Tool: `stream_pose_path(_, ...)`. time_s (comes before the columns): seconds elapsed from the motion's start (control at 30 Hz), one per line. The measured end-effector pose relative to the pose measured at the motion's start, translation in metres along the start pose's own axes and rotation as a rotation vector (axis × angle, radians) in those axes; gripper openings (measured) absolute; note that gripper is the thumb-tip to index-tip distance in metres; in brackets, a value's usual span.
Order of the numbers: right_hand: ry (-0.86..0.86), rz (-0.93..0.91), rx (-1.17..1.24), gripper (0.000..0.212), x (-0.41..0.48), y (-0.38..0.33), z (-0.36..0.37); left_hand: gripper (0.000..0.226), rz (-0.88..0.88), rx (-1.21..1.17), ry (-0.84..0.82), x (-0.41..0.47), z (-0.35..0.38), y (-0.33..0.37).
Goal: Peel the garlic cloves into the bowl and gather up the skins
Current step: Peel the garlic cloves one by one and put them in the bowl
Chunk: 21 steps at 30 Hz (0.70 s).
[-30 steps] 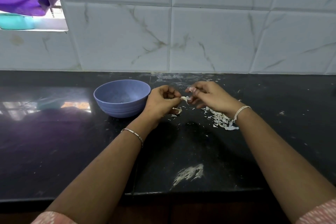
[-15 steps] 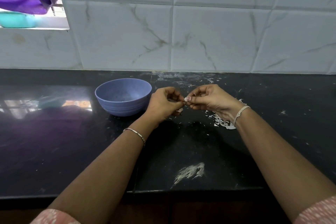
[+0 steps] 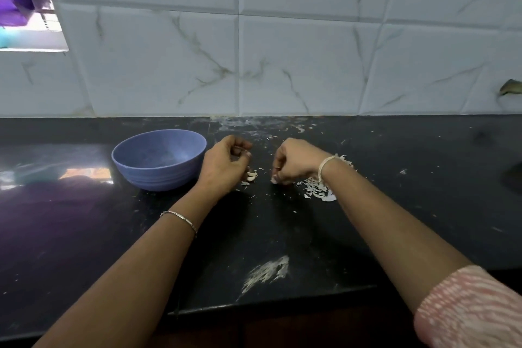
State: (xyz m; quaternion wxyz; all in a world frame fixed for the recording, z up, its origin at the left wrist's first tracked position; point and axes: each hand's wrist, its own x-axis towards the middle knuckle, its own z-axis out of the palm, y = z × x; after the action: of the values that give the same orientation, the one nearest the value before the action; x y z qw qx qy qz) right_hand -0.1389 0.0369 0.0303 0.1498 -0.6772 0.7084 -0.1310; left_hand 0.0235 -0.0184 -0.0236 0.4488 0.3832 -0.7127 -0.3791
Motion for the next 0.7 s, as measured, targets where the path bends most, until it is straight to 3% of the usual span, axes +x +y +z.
stream_pose_path(0.07, 0.003, 0.002, -0.059, 0.008, 0.001, -0.005, 0.002, 0.018, -0.004, -0.001, 0.008, 0.001, 0.0, -0.001)
stream_pose_path(0.17, 0.084, -0.049, 0.043, 0.006, 0.002, -0.015, -0.011, 0.016, -0.005, 0.02, 0.013, 0.001, -0.001, -0.001)
stream_pose_path(0.33, 0.101, -0.041, 0.452, 0.008, 0.013, -0.01, 0.007, 0.033, 0.054, 0.098, -0.05, 0.0, -0.002, 0.0)
stream_pose_path(0.47, 0.078, 0.07, 0.952, 0.017, 0.015, -0.004, 0.023, 0.027, 0.108, 0.089, -0.035, 0.0, 0.002, 0.002)
stream_pose_path(0.6, 0.013, 0.133, 1.115, 0.02, 0.015, -0.006, 0.032, 0.022, 0.114, 0.039, 0.051, 0.001, 0.006, 0.004)
stream_pose_path(0.7, 0.06, 0.157, 1.221, 0.016, 0.016, -0.008, 0.032, 0.028, 0.105, 0.004, 0.074, -0.001, 0.002, 0.009)
